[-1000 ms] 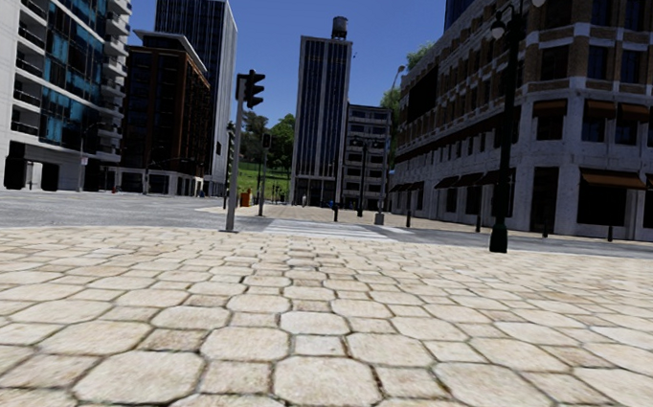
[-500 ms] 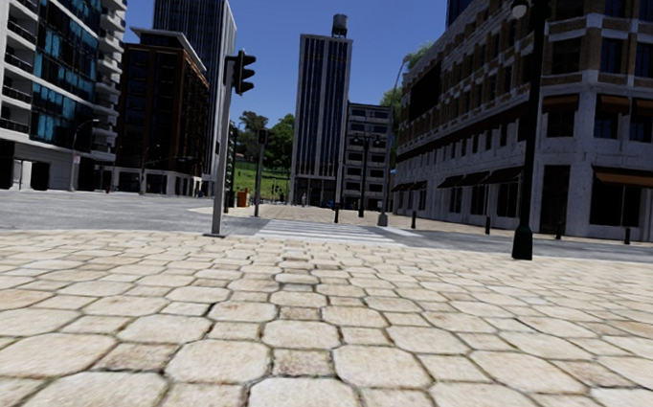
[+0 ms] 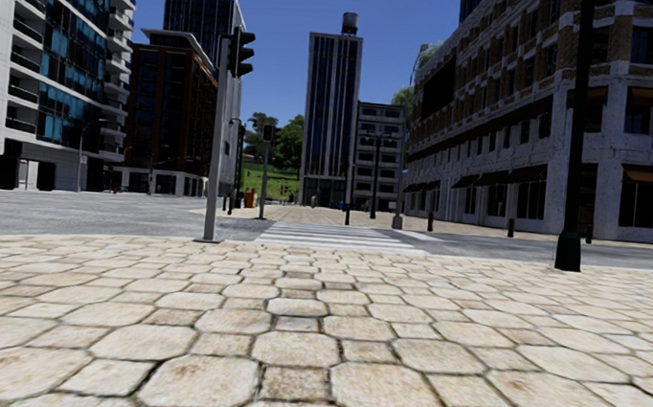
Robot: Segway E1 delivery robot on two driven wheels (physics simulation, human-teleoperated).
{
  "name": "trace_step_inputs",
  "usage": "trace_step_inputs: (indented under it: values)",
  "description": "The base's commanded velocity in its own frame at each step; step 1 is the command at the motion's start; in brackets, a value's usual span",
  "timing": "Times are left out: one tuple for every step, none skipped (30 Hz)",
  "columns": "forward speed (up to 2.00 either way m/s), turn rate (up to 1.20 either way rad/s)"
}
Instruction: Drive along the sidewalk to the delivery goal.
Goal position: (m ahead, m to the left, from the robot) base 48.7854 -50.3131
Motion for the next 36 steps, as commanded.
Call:
trace_step_inputs:
  values:
    - [2.00, 0.00]
    - [2.00, 0.00]
    - [2.00, 0.00]
    - [2.00, 0.00]
    - [2.00, 0.00]
    - [2.00, 0.00]
    - [2.00, 0.00]
    - [2.00, 0.00]
    - [2.00, 0.00]
    - [2.00, 0.00]
    - [2.00, 0.00]
    - [2.00, 0.00]
    - [2.00, 0.00]
    - [2.00, 0.00]
    - [2.00, 0.00]
    - [2.00, 0.00]
    - [2.00, 0.00]
    - [2.00, 0.00]
    - [2.00, 0.00]
    - [2.00, 0.00]
    - [2.00, 0.00]
    - [2.00, 0.00]
    - [2.00, 0.00]
    - [2.00, 0.00]
    - [2.00, 0.00]
    - [2.00, 0.00]
    - [2.00, 0.00]
    - [2.00, 0.00]
    - [2.00, 0.00]
    - [2.00, 0.00]
    - [2.00, 0.00]
    - [2.00, 0.00]
    - [2.00, 0.00]
    - [2.00, 0.00]
    - [2.00, 0.00]
    - [2.00, 0.00]
